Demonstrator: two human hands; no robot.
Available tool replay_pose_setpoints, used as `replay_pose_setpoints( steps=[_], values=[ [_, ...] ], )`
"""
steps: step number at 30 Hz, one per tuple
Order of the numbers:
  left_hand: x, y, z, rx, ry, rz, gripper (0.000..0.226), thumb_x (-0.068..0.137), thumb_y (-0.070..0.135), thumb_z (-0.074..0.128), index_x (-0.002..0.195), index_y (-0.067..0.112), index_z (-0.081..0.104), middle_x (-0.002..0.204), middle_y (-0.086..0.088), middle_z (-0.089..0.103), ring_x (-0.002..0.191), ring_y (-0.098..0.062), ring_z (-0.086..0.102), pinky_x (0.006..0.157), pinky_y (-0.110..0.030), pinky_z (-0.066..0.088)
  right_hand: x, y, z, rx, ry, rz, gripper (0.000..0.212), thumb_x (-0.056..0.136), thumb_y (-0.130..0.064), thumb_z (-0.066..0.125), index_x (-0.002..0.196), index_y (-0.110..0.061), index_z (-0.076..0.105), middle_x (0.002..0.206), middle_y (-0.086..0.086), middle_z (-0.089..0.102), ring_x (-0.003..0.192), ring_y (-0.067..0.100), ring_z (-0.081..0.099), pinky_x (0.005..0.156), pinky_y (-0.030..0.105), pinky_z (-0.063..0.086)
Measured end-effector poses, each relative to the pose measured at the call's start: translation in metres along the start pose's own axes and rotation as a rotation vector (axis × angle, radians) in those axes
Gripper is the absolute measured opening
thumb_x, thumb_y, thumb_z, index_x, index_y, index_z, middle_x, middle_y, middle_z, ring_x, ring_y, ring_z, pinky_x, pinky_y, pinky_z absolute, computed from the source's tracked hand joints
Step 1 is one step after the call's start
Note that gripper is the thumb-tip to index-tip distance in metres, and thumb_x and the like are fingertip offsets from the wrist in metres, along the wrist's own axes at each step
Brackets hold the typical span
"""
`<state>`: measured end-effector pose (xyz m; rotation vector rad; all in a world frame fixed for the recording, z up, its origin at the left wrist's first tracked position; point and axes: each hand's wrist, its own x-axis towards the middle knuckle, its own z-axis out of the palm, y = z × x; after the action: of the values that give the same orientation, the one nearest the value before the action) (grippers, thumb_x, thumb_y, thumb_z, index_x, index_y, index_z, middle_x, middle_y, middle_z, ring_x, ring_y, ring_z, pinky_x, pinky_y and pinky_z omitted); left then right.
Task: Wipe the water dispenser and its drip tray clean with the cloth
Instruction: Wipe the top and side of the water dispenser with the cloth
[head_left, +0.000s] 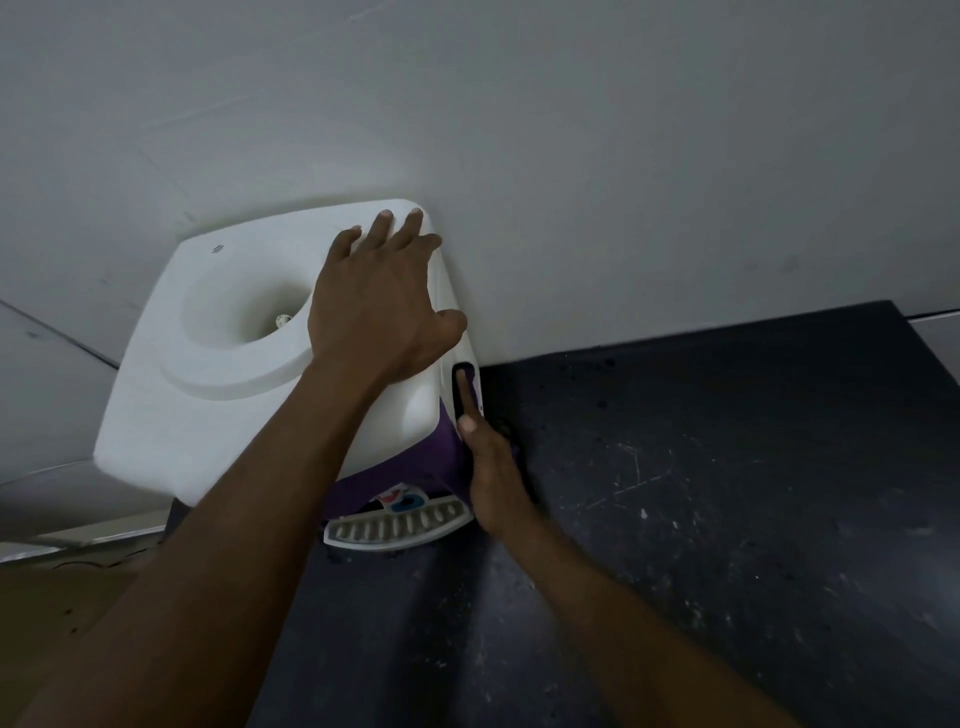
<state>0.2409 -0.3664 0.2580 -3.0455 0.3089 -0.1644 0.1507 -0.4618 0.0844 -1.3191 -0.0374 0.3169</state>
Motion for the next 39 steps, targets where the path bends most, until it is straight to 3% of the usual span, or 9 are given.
replay_pose_setpoints(
  steps=[5,9,13,16,22,26,30,34,39],
  values=[
    [0.001,-0.001,0.0,0.012,0.0,0.011,0.081,0.079,0.054,0.055,0.152,0.021,0.042,0.165,-0.002,0.029,0.154,-0.022,0.02,0.124,-0.045,0.015,0.007,-0.005,0.0,-0.025,0.0,-0.01,0.079,0.088,-0.074,0.037,0.16,-0.049,0.014,0.17,-0.012,0.022,0.155,0.012,0.025,0.127,0.051,0.023],
    [0.001,0.001,-0.001,0.007,0.006,0.01,0.085,0.074,0.057,0.048,0.15,0.02,0.045,0.164,-0.001,0.032,0.153,-0.022,0.022,0.124,-0.044,0.016,-0.022,0.026,0.006,0.038,0.014,-0.131,0.067,0.102,-0.054,0.041,0.163,-0.037,0.02,0.17,-0.006,0.025,0.155,0.017,0.029,0.124,0.05,0.032],
    [0.0,0.001,-0.002,-0.005,-0.001,-0.002,0.086,0.073,0.057,0.046,0.151,0.021,0.044,0.165,-0.001,0.03,0.154,-0.022,0.02,0.124,-0.043,0.015,-0.021,0.025,0.006,0.052,0.013,-0.144,0.069,0.102,-0.053,0.042,0.164,-0.035,0.018,0.17,-0.007,0.026,0.153,0.015,0.033,0.12,0.04,0.038],
    [0.001,0.0,-0.001,0.0,-0.008,0.011,0.082,0.078,0.055,0.052,0.152,0.02,0.043,0.165,-0.002,0.028,0.154,-0.022,0.02,0.124,-0.043,0.014,-0.002,0.015,0.004,0.077,0.008,-0.091,0.078,0.095,-0.056,0.043,0.164,-0.034,0.015,0.171,-0.01,0.021,0.156,0.012,0.024,0.126,0.05,0.026],
    [0.002,0.001,-0.001,0.013,-0.012,0.008,0.079,0.083,0.052,0.06,0.153,0.02,0.042,0.166,-0.001,0.027,0.155,-0.021,0.018,0.125,-0.042,0.013,0.028,-0.008,0.003,0.056,0.019,-0.071,0.083,0.092,-0.067,0.037,0.164,-0.032,0.014,0.17,-0.015,0.017,0.155,0.001,0.019,0.131,0.046,0.012],
    [0.0,0.001,-0.003,0.008,-0.017,-0.002,0.085,0.077,0.058,0.049,0.152,0.019,0.042,0.165,-0.002,0.028,0.155,-0.023,0.019,0.125,-0.044,0.014,0.027,-0.003,0.008,0.121,-0.001,-0.128,0.08,0.097,-0.054,0.04,0.165,-0.021,0.017,0.17,0.001,0.025,0.156,0.019,0.026,0.128,0.055,0.018],
    [-0.001,0.002,-0.004,0.016,-0.028,0.002,0.085,0.077,0.056,0.049,0.153,0.018,0.042,0.166,-0.002,0.027,0.155,-0.023,0.018,0.124,-0.043,0.013,0.027,0.009,0.005,0.088,-0.013,-0.142,0.075,0.1,-0.047,0.037,0.165,-0.014,0.016,0.169,0.006,0.028,0.155,0.022,0.03,0.127,0.054,0.024],
    [0.002,0.0,-0.001,0.041,-0.025,0.006,0.08,0.083,0.053,0.058,0.153,0.019,0.041,0.166,-0.001,0.026,0.155,-0.023,0.018,0.124,-0.042,0.012,0.031,0.029,-0.002,0.061,0.024,-0.065,0.075,0.101,-0.052,0.038,0.165,-0.02,0.015,0.17,-0.003,0.027,0.155,0.013,0.028,0.129,0.05,0.019],
    [0.001,0.002,-0.002,0.031,-0.016,0.0,0.083,0.076,0.056,0.046,0.151,0.018,0.045,0.165,-0.001,0.029,0.154,-0.023,0.02,0.124,-0.041,0.014,0.034,0.061,-0.016,0.047,0.067,0.076,0.076,0.096,-0.062,0.038,0.164,-0.034,0.019,0.168,-0.012,0.029,0.154,0.01,0.028,0.128,0.048,0.022]
  ],
)
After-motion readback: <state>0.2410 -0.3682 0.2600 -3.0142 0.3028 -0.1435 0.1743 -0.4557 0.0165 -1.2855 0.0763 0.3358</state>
